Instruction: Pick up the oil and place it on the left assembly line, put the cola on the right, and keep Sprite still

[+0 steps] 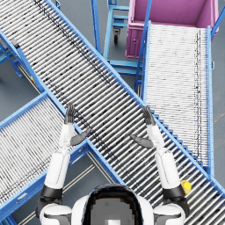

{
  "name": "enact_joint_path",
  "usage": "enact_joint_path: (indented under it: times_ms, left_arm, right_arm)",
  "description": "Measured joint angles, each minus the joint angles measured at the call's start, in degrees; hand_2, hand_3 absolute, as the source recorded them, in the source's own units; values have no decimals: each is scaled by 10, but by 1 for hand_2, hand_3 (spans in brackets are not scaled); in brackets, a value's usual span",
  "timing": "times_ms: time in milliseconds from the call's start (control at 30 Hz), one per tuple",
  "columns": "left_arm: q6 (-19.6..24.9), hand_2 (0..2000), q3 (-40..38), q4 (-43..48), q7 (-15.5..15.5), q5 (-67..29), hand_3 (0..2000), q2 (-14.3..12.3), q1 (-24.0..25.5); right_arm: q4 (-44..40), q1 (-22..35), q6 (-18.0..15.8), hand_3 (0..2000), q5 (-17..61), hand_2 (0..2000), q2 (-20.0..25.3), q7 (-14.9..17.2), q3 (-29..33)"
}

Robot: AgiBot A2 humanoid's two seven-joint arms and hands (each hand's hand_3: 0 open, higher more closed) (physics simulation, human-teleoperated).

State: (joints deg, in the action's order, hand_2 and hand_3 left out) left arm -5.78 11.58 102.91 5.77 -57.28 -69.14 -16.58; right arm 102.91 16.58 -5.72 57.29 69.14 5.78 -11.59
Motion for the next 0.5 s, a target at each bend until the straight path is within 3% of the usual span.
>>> enact_joint_path:
  times_ms: [500]
  left_arm:
    - [0,0,0,0,0,0,0,0,0]
  right_arm:
    - [0,0,0,0,0,0,0,0,0]
